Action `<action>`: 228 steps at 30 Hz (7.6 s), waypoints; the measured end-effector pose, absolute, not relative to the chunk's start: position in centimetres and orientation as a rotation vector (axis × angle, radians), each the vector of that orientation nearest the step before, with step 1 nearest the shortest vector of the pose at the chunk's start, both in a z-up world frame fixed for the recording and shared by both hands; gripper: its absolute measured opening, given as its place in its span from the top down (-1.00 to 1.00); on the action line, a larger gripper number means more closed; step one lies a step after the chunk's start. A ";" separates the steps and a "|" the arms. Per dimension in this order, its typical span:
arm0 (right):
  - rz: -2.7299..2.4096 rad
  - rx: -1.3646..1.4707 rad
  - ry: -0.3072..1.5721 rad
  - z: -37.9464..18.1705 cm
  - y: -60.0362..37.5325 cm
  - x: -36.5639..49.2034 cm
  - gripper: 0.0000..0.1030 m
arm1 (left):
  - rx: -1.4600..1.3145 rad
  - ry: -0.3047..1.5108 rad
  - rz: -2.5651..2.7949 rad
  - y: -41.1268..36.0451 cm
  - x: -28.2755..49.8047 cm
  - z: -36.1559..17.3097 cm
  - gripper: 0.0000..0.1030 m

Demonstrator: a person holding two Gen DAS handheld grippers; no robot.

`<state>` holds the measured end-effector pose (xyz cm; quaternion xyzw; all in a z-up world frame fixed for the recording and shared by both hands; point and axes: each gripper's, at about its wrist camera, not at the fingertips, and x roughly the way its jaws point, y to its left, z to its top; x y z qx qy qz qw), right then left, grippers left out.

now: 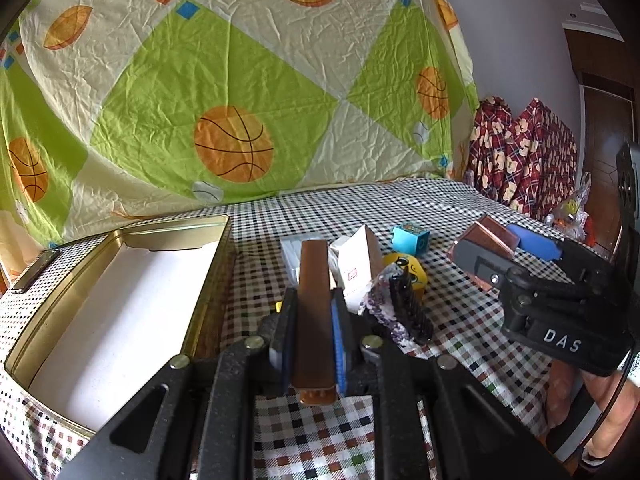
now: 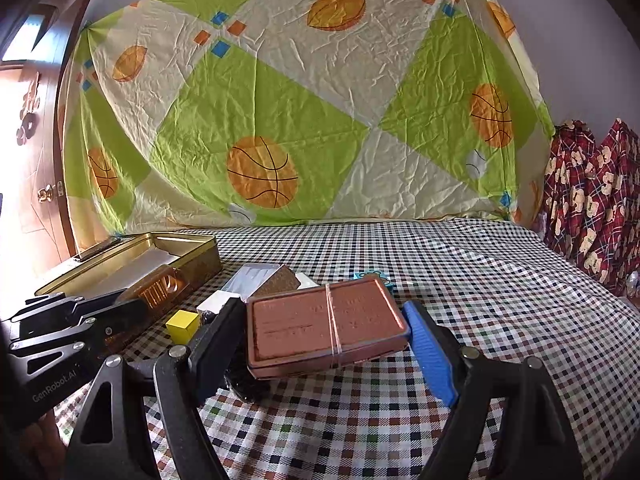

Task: Organize rigid objects
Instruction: 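Carry the copper box with the right tool over the gold tin while the left tool carries the brush, then lower and release the copper box from the right tool while the left tool releases the brush into the tin, then grasp the black textured object with the right tool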

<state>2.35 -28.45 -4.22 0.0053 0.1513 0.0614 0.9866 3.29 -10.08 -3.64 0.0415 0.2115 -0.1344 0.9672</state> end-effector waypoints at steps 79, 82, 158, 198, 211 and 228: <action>0.250 -0.080 0.114 -4.1 -17.7 -1.6 -0.59 | -0.049 0.187 -0.003 -0.3 -0.2 -2.5 0.73; 0.263 -0.082 0.123 -4.1 -17.1 -1.5 -0.59 | -0.055 0.188 0.009 0.2 -0.2 -2.6 0.73; 0.555 -0.153 0.576 -1.9 -5.8 14.8 -0.59 | -0.069 0.652 0.018 8.6 12.1 -1.7 0.73; 0.305 -0.062 0.477 -2.8 -23.6 5.9 -0.64 | -0.037 0.498 -0.049 -0.1 5.3 -3.0 -0.88; 0.374 -0.162 0.658 -6.4 -22.0 7.3 -0.03 | 0.007 0.514 -0.100 -3.2 5.2 -3.3 -0.88; 0.288 -0.011 0.507 -3.5 -25.1 7.0 0.42 | 0.091 0.539 -0.208 -8.3 6.0 -3.6 -0.60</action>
